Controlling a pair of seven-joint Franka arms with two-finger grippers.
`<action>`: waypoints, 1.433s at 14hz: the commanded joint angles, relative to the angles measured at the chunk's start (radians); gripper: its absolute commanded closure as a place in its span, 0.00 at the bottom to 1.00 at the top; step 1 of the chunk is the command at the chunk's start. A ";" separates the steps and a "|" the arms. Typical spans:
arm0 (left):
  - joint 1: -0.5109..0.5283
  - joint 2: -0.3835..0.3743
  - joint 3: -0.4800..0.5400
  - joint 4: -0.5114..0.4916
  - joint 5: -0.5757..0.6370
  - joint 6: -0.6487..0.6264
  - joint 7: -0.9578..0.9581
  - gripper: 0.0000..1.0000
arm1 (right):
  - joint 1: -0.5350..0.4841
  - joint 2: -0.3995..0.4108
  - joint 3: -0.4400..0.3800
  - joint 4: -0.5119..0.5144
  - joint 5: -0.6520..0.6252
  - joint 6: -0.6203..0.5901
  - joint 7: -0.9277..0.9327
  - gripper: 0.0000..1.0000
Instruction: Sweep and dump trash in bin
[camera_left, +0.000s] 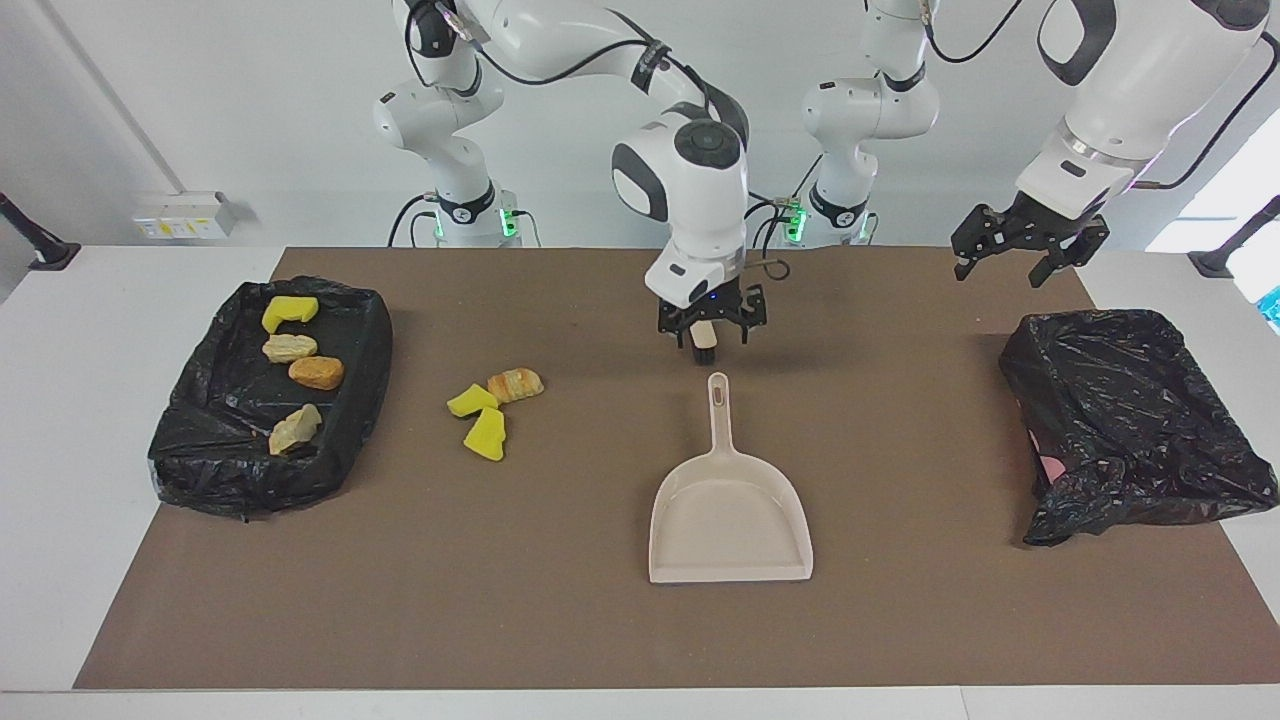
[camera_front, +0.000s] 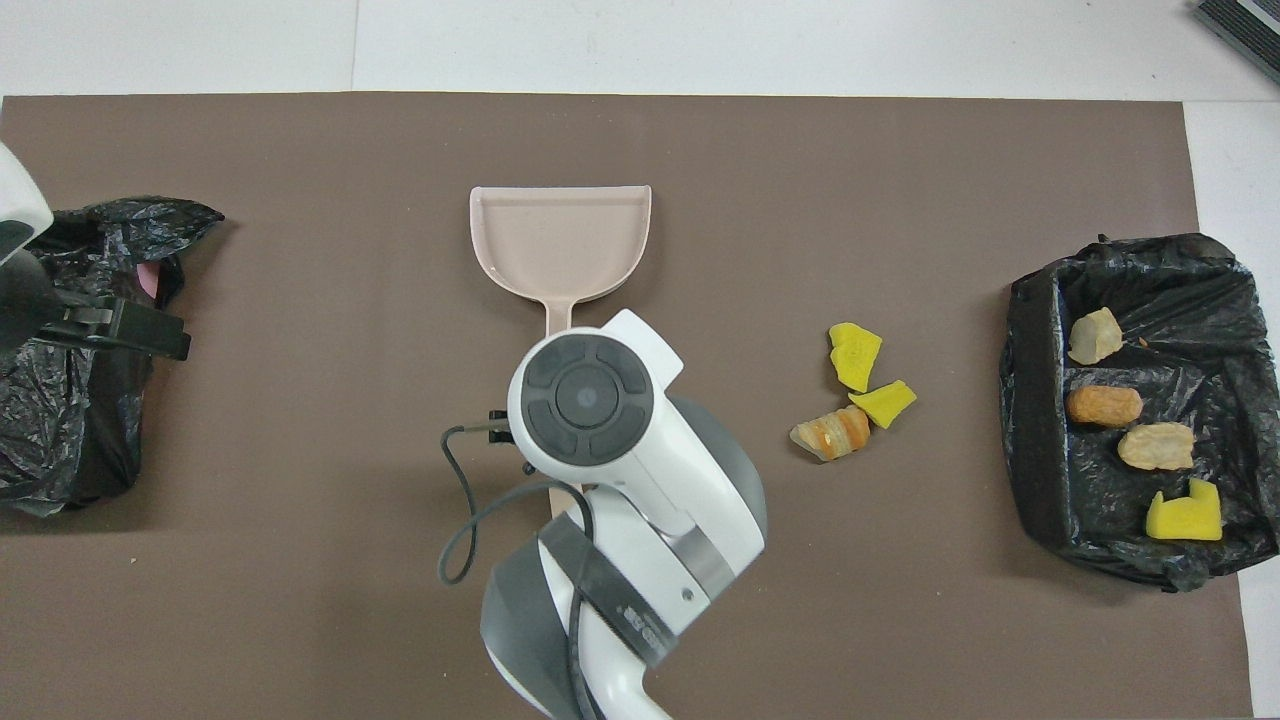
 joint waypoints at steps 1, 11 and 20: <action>-0.066 0.025 0.007 -0.022 0.016 0.060 -0.008 0.00 | 0.025 -0.191 0.014 -0.264 0.024 0.017 0.014 0.00; -0.262 0.126 0.007 -0.107 0.021 0.292 -0.104 0.00 | 0.249 -0.293 0.015 -0.651 0.130 0.278 -0.004 0.00; -0.425 0.321 0.007 -0.098 0.073 0.522 -0.417 0.00 | 0.287 -0.282 0.015 -0.688 0.130 0.317 -0.009 0.17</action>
